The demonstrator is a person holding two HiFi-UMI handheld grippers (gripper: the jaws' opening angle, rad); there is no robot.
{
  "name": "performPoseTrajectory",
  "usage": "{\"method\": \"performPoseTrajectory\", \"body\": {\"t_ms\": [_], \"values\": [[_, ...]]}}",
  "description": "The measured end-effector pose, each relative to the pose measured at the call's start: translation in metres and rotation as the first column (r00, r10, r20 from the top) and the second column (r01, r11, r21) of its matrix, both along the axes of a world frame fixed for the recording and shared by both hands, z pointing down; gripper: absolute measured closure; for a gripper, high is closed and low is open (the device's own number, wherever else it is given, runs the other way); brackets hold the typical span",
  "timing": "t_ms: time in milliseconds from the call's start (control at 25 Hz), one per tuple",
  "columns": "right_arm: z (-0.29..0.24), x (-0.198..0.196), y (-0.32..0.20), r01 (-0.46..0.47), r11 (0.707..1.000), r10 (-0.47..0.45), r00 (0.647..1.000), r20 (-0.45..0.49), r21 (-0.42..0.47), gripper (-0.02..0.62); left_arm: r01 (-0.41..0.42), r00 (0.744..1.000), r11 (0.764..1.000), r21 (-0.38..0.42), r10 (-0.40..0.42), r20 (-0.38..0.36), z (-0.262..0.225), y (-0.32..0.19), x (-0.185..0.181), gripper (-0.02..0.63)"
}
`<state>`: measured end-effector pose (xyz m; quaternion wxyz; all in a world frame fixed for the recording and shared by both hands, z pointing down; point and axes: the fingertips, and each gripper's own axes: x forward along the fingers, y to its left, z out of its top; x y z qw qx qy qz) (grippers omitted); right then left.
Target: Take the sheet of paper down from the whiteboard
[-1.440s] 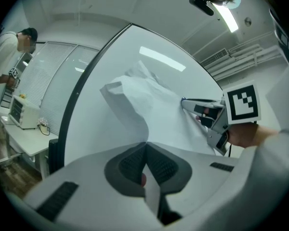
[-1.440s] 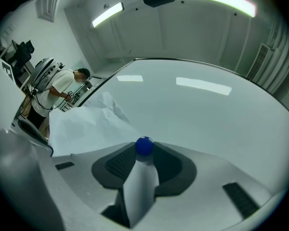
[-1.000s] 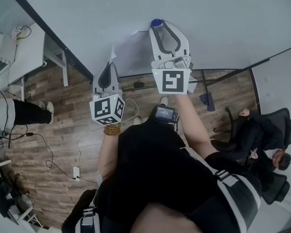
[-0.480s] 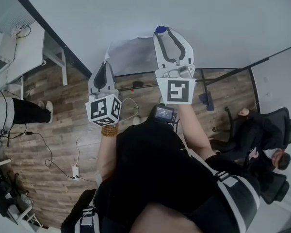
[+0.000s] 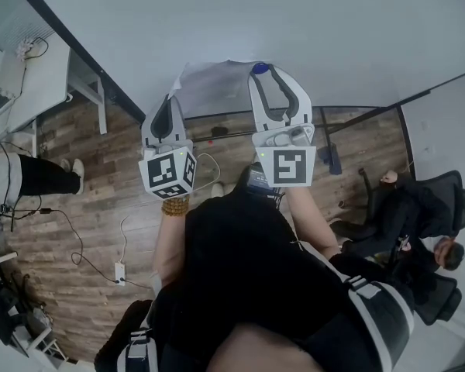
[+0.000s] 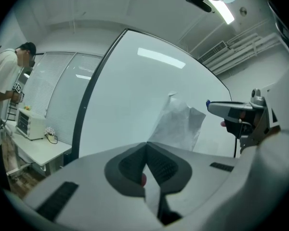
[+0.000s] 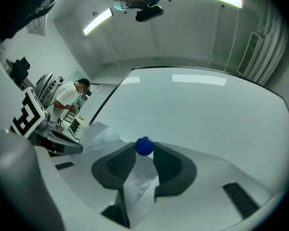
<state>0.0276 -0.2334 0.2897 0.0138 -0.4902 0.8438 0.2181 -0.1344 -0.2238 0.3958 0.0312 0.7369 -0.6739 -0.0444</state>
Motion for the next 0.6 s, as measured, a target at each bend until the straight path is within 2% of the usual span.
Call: {"method": "performPoseTrajectory", "body": {"t_ms": [320,600], "values": [[0.025,-0.009,0.011,0.05,0.997,-0.05,0.999,-0.006,-0.057,0.482,-0.019,0.998,1.0,0.017,0.018,0.054,-0.006,-0.001,0.013,0.597],[0.035,-0.009,0.017,0.071,0.994,-0.072,0.997,-0.015,-0.087,0.482,-0.021,0.998,1.0,0.01,0.02,0.057,-0.002,-0.004,0.015,0.597]]}}
